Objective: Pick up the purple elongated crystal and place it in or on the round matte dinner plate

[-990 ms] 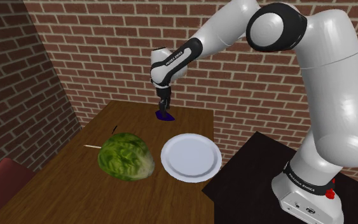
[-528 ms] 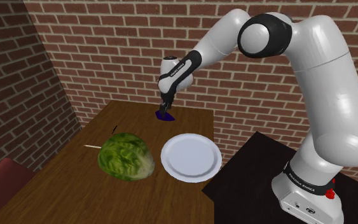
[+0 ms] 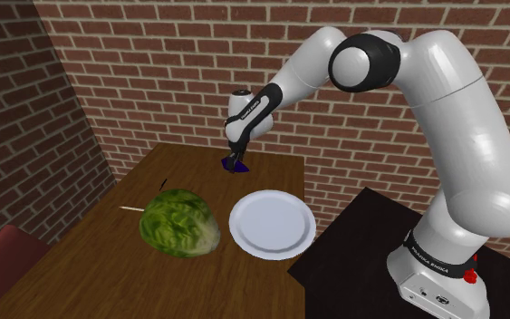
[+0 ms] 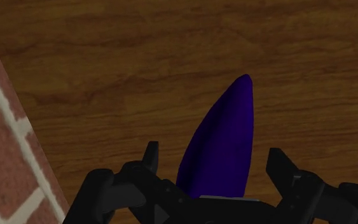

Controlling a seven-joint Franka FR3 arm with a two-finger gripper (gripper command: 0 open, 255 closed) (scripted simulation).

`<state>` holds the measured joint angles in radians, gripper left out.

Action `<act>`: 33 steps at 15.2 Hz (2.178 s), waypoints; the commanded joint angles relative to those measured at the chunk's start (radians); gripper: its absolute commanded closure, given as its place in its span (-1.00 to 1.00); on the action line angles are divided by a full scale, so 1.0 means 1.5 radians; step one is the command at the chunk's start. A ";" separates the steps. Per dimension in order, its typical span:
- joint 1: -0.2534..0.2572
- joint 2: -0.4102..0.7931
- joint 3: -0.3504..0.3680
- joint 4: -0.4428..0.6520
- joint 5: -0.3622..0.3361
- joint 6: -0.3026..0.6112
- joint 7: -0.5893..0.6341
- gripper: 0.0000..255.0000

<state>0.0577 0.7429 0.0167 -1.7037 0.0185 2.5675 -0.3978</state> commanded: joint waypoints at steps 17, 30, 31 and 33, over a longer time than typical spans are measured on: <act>0.000 -0.012 0.000 -0.002 0.000 -0.010 0.000 1.00; 0.000 -0.095 0.000 -0.010 0.000 -0.085 0.002 1.00; 0.000 -0.100 0.000 -0.009 0.000 -0.091 0.002 1.00; 0.004 -0.128 0.001 -0.047 -0.001 -0.080 0.007 1.00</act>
<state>0.0585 0.5763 0.0169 -1.7389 0.0182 2.4367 -0.3929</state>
